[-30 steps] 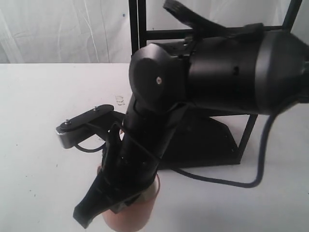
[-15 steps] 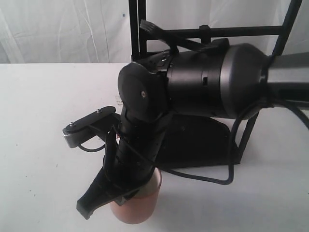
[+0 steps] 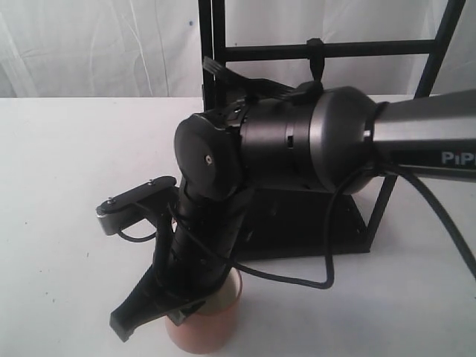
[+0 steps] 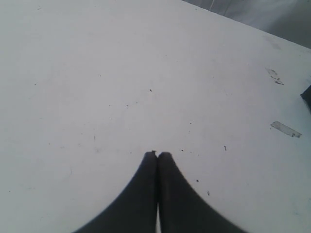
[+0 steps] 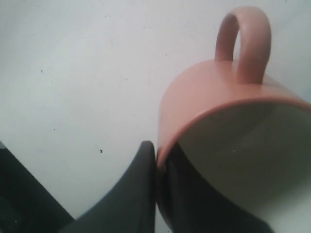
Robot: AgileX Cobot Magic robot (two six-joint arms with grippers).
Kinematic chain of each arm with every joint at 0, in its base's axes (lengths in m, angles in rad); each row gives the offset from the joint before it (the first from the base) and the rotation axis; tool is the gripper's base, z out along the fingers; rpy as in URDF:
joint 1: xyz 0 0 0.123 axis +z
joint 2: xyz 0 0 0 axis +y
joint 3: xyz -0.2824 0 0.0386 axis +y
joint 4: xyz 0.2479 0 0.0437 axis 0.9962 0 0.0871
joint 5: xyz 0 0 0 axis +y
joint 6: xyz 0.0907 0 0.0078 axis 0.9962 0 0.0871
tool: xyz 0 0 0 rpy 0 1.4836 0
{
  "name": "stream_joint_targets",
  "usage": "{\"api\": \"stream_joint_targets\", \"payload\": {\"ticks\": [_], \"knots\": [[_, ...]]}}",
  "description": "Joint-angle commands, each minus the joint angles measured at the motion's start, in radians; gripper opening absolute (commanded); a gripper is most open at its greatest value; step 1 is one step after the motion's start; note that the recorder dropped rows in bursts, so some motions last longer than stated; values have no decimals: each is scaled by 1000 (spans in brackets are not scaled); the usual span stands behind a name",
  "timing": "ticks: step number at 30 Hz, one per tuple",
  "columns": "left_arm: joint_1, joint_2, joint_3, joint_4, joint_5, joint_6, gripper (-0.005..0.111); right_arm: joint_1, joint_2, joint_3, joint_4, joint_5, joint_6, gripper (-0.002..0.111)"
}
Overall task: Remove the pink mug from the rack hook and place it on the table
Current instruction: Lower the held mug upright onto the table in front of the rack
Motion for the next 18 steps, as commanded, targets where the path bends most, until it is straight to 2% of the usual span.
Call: {"api": "stream_joint_targets", "payload": {"ticks": [1,12,18], "knots": [[1,-4,4,-5,1,-3,0,1,8,0,8,-9,4,0],[1,-4,4,-5,1,-3,0,1,8,0,8,0,4,2],[1,-4,4,-5,1,-3,0,1,6,0,8,8,4,21]]}}
